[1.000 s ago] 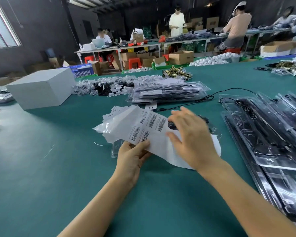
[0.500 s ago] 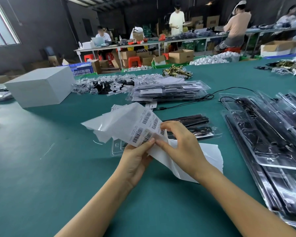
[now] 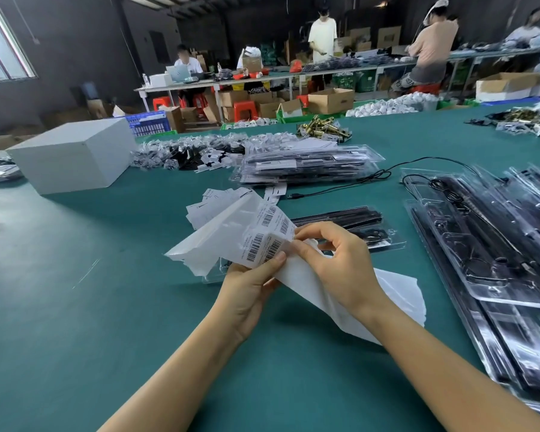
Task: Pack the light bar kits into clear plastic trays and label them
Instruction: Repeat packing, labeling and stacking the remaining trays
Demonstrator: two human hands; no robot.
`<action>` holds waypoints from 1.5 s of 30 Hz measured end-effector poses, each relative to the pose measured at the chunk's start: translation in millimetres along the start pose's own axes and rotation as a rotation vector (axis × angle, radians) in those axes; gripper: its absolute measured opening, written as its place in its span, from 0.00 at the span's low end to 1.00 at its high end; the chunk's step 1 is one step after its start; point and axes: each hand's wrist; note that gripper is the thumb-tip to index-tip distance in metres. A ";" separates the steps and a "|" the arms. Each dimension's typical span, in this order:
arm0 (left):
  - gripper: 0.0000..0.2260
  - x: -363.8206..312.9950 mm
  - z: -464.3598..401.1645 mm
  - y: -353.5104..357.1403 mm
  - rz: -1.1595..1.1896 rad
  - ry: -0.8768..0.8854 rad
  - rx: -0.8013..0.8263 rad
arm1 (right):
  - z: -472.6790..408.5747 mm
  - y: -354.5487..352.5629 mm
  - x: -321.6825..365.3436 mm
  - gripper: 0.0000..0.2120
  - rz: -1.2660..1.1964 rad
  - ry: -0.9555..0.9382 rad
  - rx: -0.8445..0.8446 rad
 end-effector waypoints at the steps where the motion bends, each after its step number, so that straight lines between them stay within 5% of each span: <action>1: 0.17 0.2 0.1 -0.3 -0.009 0.003 0.002 | -0.3 -0.4 -0.3 0.04 0.016 -0.008 -0.001; 17: 0.15 3.5 0.8 0.3 -0.048 0.004 0.041 | -2.6 -0.7 -0.7 0.03 0.070 -0.008 -0.013; 29: 0.11 4.1 -4.1 -5.6 -0.016 -0.056 -0.060 | -11.8 -15.5 -3.7 0.04 -0.575 0.351 -0.066; 38: 0.11 2.9 -8.4 -11.3 0.007 -0.032 -0.178 | -15.3 -25.4 -9.0 0.05 -0.522 0.324 -0.161; 42: 0.13 1.2 -9.4 -17.6 -0.450 0.146 -0.406 | -14.0 -23.3 -7.3 0.07 -0.455 0.273 -0.192; 45: 0.21 3.6 -7.3 -16.9 -0.761 0.342 -0.397 | -13.1 -20.1 -3.3 0.08 -0.370 0.245 -0.197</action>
Point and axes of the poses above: each hand's wrist, its own z-axis away from the middle knuckle, its own y-axis out of the palm, x = y × z, and after that the axes turned 7 degrees about x, right-handed
